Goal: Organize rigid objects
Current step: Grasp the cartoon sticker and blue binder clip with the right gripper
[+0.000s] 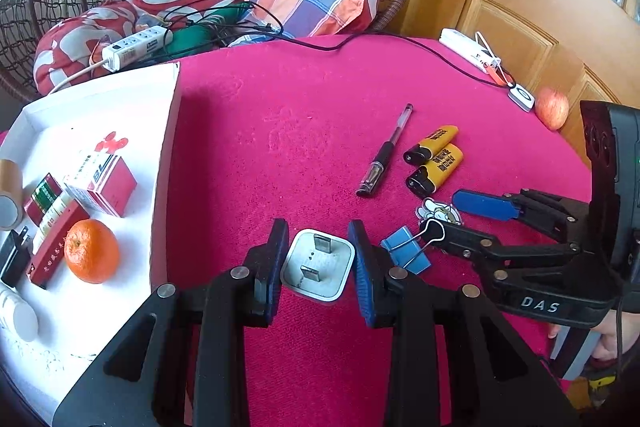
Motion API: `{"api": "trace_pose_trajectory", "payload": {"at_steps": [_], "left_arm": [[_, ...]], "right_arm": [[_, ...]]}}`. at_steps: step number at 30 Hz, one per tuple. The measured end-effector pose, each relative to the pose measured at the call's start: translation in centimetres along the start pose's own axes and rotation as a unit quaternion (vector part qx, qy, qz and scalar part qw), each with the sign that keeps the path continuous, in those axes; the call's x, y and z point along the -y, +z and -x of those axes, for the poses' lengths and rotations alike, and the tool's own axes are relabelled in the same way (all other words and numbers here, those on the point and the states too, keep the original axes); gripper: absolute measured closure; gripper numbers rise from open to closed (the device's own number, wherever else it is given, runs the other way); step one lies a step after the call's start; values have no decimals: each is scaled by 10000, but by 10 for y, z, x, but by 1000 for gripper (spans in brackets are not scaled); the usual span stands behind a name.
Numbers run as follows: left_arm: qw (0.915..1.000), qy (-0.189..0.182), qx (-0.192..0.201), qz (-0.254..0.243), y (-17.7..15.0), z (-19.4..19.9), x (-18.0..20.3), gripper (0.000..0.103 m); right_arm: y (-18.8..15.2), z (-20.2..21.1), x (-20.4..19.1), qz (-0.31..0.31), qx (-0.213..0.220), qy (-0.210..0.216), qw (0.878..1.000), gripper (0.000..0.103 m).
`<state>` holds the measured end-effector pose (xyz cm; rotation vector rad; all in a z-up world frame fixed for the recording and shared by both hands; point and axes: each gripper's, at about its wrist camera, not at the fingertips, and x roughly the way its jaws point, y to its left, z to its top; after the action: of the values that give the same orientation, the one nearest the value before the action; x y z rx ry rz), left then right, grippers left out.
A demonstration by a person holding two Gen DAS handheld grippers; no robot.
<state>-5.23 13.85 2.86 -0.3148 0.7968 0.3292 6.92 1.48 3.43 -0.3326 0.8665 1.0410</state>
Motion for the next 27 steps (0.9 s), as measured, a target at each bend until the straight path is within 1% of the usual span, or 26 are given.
{"api": "trace_pose_trajectory", "payload": {"at_steps": [2, 4, 5, 6, 9, 13, 16, 17, 23, 27], "left_arm": [[10000, 1, -2, 6, 0, 0, 0, 73], [10000, 7, 11, 11, 0, 0, 0, 73], [10000, 8, 20, 15, 0, 1, -1, 73], [10000, 9, 29, 23, 0, 1, -1, 73], [10000, 4, 31, 29, 0, 1, -1, 73], [10000, -1, 26, -3, 0, 2, 1, 73], [10000, 18, 22, -34, 0, 3, 3, 73], [10000, 34, 18, -42, 0, 3, 4, 73], [9998, 39, 153, -110, 2, 11, 11, 73], [9992, 31, 355, -165, 5, 24, 14, 73]], "right_arm": [[0, 0, -2, 66, -19, -99, 9999, 49], [-1, 2, 2, 105, 10, -309, 9995, 49], [-2, 3, 4, 80, 34, -433, 9990, 49], [-3, 5, 10, -4, 49, -468, 9989, 49], [-4, 8, 18, -129, 74, -274, 9995, 49], [-1, 2, 8, 156, 33, -211, 9996, 49], [1, -3, 1, 383, -9, -249, 9990, 61], [2, -3, 0, 423, -23, -244, 9988, 72], [-2, 5, 7, 272, 85, -212, 9994, 72], [0, 28, 15, -29, 437, -225, 9988, 72]]}}
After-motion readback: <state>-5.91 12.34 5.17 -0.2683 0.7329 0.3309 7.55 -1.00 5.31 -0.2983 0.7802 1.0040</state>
